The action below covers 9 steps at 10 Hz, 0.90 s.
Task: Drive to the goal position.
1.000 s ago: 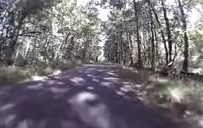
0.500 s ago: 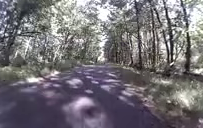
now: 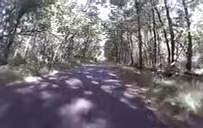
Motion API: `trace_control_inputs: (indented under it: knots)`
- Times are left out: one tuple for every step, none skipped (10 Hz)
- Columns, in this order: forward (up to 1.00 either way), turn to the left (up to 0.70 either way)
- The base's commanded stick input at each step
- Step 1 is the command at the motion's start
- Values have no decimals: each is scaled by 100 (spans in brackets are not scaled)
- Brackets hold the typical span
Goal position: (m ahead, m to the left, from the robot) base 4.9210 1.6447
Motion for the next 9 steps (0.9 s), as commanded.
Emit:
trace_control_inputs:
  knots:
    - [45, 0]
    - [45, 0]
    - [45, 0]
    - [45, 0]
    - [45, 0]
    - [45, 0]
    - [45, 0]
    - [45, 0]
    - [45, 0]
